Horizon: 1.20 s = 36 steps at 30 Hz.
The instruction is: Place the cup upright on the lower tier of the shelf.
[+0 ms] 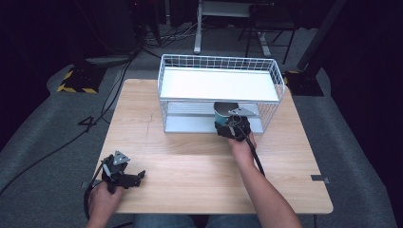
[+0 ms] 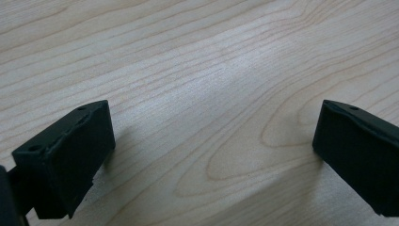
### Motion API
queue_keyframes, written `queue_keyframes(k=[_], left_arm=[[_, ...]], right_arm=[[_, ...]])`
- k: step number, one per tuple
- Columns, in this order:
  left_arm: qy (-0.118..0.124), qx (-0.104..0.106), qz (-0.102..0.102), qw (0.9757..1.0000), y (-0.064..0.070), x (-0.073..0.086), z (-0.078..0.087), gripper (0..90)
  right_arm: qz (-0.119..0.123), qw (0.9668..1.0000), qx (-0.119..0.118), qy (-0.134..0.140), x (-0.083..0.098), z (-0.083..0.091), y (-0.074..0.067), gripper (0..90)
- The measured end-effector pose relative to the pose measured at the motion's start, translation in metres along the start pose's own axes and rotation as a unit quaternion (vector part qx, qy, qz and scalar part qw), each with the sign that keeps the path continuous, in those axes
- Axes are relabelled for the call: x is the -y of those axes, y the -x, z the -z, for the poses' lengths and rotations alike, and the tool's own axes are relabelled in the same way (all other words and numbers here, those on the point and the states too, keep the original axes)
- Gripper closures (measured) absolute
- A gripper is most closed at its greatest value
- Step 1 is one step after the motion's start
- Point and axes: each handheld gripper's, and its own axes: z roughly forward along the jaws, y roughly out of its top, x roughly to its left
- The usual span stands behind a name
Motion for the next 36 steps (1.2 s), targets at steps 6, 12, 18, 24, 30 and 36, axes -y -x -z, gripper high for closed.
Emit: queue_keyframes(k=[6, 12, 18, 24, 30, 36], left_arm=[[0.002, 0.0, 0.002, 1.0, 0.0, 0.0, -0.001, 0.0], [0.002, -0.001, 0.002, 1.0, 0.0, 0.0, -0.001, 0.0], [0.002, -0.001, 0.002, 1.0, 0.0, 0.0, -0.001, 0.0], [0.002, -0.001, 0.002, 1.0, 0.0, 0.0, -0.001, 0.0], [0.002, -0.001, 0.002, 1.0, 0.0, 0.0, -0.001, 0.0], [0.002, -0.001, 0.002, 1.0, 0.0, 0.0, -0.001, 0.0]], right_arm=[[-0.007, 1.0, 0.003, 0.0, 0.001, -0.011, 0.001, 24.7], [-0.008, 0.9999, 0.008, 0.001, 0.002, -0.02, 0.001, 24.7], [-0.014, 0.9997, 0.017, 0.007, 0.005, -0.03, 0.005, 24.7], [-0.028, 0.9993, 0.02, 0.012, 0.004, -0.04, 0.007, 24.7], [-0.023, 0.9994, 0.02, 0.019, 0.001, -0.047, 0.005, 24.7], [-0.034, 0.999, 0.016, 0.022, -0.002, -0.054, 0.003, 24.7]])
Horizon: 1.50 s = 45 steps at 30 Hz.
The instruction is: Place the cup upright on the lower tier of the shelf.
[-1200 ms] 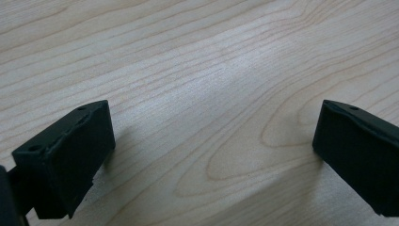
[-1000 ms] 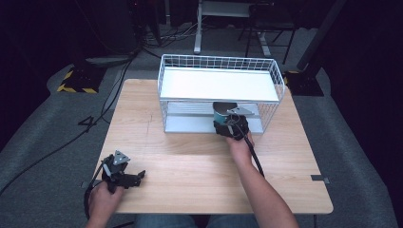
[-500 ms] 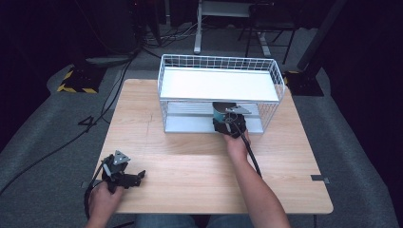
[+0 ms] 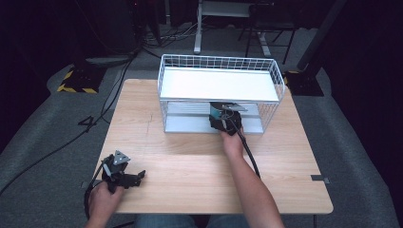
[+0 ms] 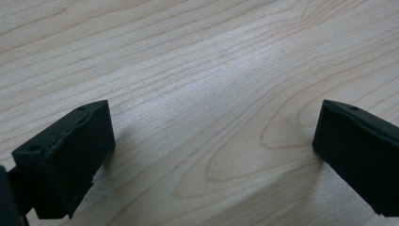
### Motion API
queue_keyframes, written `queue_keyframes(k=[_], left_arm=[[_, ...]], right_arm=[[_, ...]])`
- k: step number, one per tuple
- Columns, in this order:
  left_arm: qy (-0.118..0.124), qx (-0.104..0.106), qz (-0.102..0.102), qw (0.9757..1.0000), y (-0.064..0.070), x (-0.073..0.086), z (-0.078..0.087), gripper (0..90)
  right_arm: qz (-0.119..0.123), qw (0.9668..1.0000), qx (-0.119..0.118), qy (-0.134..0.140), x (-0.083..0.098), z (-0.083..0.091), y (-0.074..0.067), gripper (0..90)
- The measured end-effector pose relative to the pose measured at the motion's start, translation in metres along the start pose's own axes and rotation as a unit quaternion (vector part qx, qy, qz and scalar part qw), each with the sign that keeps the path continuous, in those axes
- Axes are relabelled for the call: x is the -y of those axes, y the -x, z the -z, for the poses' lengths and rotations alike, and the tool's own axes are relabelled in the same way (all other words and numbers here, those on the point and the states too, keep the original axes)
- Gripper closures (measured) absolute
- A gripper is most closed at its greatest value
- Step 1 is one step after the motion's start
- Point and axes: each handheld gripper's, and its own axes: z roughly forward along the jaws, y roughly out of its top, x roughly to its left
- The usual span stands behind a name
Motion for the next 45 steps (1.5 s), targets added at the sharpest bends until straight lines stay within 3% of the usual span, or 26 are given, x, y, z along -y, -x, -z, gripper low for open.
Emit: queue_keyframes(k=[13, 19, 30, 34, 35, 38, 45], left_arm=[[0.0, 0.0, 0.0, 1.0, 0.0, 0.0, 0.0, 0.0], [0.0, 0.0, 0.0, 1.0, 0.0, 0.0, 0.0, 0.0], [0.001, 0.001, 0.001, 1.0, 0.0, 0.0, 0.0, 0.0], [0.0, 0.002, 0.0, 1.0, 0.0, 0.0, 0.0, 0.0], [0.001, 0.002, 0.0, 1.0, 0.0, 0.0, -0.001, 0.0], [0.0, 0.002, 0.0, 1.0, 0.0, 0.0, 0.0, 0.0], [0.001, 0.002, 0.001, 1.0, 0.0, 0.0, 0.0, 0.0]], right_arm=[[0.002, 0.9997, 0.005, -0.023, 0.003, -0.012, -0.002, 24.5], [-0.011, 0.9997, 0.001, -0.024, 0.003, -0.013, 0.0, 24.2], [-0.023, 0.9996, -0.005, -0.015, 0.002, -0.009, 0.005, 14.7], [-0.02, 0.9997, -0.007, -0.011, 0.002, -0.002, 0.006, 14.5], [-0.006, 0.9999, -0.007, -0.01, 0.001, 0.004, 0.006, 14.6], [0.004, 0.9999, -0.007, -0.008, -0.001, 0.013, 0.008, 14.6], [0.007, 0.9997, -0.018, -0.016, -0.001, 0.041, 0.011, 15.3]])
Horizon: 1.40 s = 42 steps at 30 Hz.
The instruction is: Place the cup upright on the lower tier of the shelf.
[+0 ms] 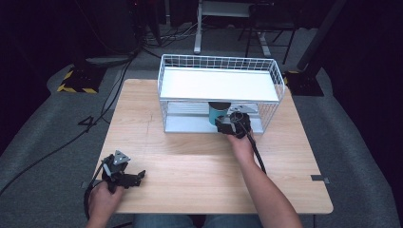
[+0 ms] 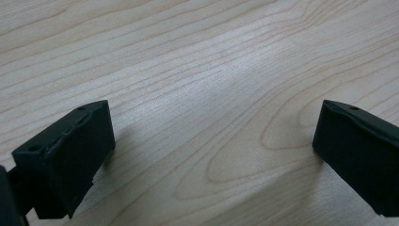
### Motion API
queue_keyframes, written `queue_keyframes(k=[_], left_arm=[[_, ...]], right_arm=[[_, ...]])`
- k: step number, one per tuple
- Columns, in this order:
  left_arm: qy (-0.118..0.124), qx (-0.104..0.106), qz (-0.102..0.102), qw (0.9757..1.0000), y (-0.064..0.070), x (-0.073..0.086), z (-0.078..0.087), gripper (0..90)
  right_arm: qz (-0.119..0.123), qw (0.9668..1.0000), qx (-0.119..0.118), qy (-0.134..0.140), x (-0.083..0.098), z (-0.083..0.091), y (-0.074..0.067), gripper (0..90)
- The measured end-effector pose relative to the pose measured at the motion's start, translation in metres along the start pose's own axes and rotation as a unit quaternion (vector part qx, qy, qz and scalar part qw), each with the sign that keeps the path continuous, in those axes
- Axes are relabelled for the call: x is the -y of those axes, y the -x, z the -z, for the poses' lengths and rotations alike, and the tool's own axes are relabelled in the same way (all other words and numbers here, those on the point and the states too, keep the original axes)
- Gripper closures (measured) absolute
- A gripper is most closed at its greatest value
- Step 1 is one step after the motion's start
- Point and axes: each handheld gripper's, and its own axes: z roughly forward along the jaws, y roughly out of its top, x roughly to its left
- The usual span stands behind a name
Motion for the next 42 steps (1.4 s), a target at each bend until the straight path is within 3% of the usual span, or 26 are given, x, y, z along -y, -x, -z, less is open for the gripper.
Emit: queue_keyframes(k=[6, 11, 19, 26, 35, 42], left_arm=[[0.0, 0.0, 0.0, 1.0, 0.0, 0.0, 0.0, 0.0], [0.0, 0.0, 0.0, 1.0, 0.0, 0.0, 0.0, 0.0], [-0.001, 0.0, 0.0, 1.0, 0.0, 0.0, 0.0, 0.0], [0.0, 0.0, 0.0, 1.0, 0.0, 0.0, 0.0, 0.0], [-0.001, 0.001, 0.001, 1.0, 0.0, 0.0, 0.0, 0.0], [-0.002, 0.0, 0.002, 1.0, 0.0, -0.001, 0.0, 0.0]], right_arm=[[0.001, 0.9999, -0.013, 0.003, 0.005, 0.025, 0.003, 15.6], [0.008, 0.9995, -0.025, 0.016, 0.01, 0.059, 0.008, 15.7], [0.007, 0.9992, -0.035, 0.019, 0.018, 0.09, 0.017, 15.8], [0.033, 0.9984, -0.044, 0.013, 0.029, 0.123, 0.027, 16.3], [0.026, 0.9984, -0.047, 0.02, 0.046, 0.16, 0.041, 16.3], [0.018, 0.998, -0.059, 0.011, 0.059, 0.179, 0.054, 16.3]])
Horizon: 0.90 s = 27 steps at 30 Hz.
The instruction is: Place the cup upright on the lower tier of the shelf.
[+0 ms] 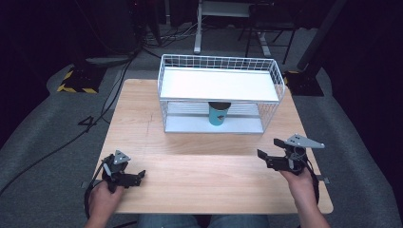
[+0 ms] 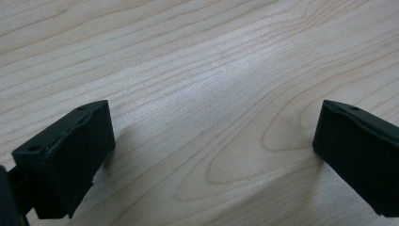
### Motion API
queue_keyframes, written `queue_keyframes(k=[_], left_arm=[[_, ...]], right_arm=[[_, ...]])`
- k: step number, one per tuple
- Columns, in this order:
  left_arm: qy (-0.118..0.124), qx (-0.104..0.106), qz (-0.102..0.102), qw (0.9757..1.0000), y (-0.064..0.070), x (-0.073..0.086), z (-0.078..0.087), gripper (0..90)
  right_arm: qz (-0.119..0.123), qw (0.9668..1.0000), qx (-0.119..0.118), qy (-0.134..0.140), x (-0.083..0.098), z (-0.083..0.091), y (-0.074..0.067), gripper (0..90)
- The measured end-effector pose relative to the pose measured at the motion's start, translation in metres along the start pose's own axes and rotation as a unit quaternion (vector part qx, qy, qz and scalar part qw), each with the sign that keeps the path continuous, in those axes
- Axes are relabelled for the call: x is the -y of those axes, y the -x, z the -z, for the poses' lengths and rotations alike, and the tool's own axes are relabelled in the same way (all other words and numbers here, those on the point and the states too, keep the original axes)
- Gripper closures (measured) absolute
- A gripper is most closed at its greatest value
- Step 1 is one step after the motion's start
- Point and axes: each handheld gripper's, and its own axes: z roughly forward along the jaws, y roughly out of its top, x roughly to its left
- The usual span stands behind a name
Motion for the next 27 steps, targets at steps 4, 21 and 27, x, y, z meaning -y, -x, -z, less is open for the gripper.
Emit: queue_keyframes(k=[4, 21, 27], left_arm=[[-0.001, 0.0, -0.002, 1.0, 0.0, 0.0, 0.0, 0.0], [-0.001, 0.001, -0.005, 1.0, -0.001, -0.001, -0.001, 0.0], [-0.001, 0.001, -0.005, 1.0, -0.001, -0.001, -0.001, 0.0]], right_arm=[[-0.02, 0.9998, 0.007, 0.006, 0.019, 0.017, 0.01, 16.3], [-0.01, 0.9985, 0.029, -0.045, 0.066, 0.023, 0.048, 15.0], [-0.011, 0.9978, 0.03, -0.057, 0.08, 0.018, 0.056, 14.9]])
